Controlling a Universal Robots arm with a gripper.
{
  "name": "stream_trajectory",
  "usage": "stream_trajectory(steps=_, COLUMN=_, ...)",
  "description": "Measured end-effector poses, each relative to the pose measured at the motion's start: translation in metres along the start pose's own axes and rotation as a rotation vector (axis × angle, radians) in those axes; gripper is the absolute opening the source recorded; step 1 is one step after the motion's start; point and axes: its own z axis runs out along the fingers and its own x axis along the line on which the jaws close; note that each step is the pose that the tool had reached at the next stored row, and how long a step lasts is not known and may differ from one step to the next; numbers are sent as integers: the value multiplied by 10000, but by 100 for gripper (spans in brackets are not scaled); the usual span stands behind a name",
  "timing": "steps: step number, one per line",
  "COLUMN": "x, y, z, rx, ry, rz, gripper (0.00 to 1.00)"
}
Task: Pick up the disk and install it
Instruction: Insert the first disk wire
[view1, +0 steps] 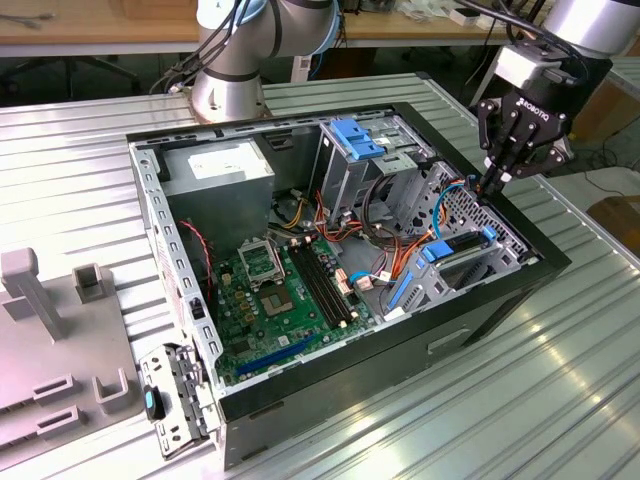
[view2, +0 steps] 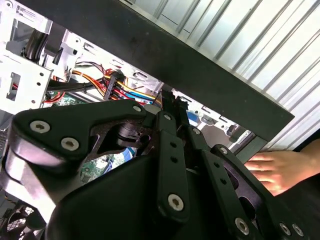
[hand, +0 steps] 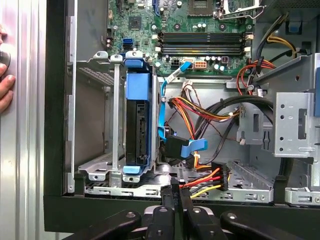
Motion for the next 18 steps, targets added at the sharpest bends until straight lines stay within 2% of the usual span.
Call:
stream_trajectory(steps=9, x=-6, y=22, z=3, rx=-6, ry=-1, rz=89, gripper=16)
stream_trajectory(steps=12, x=36, y=35, z=14, rx=-8, ry=0, rz=113, gripper=16)
stream_trajectory(steps=15, x=42, y=114, z=35, rx=-9, ry=0, rz=126, gripper=16)
stream_trajectory(steps=16, x=49, y=165, z=44, rx=-9, ry=0, rz=125, gripper=16)
stream_trajectory(steps=18, x=93, y=201, z=62, rx=-9, ry=1, rz=126, gripper=16)
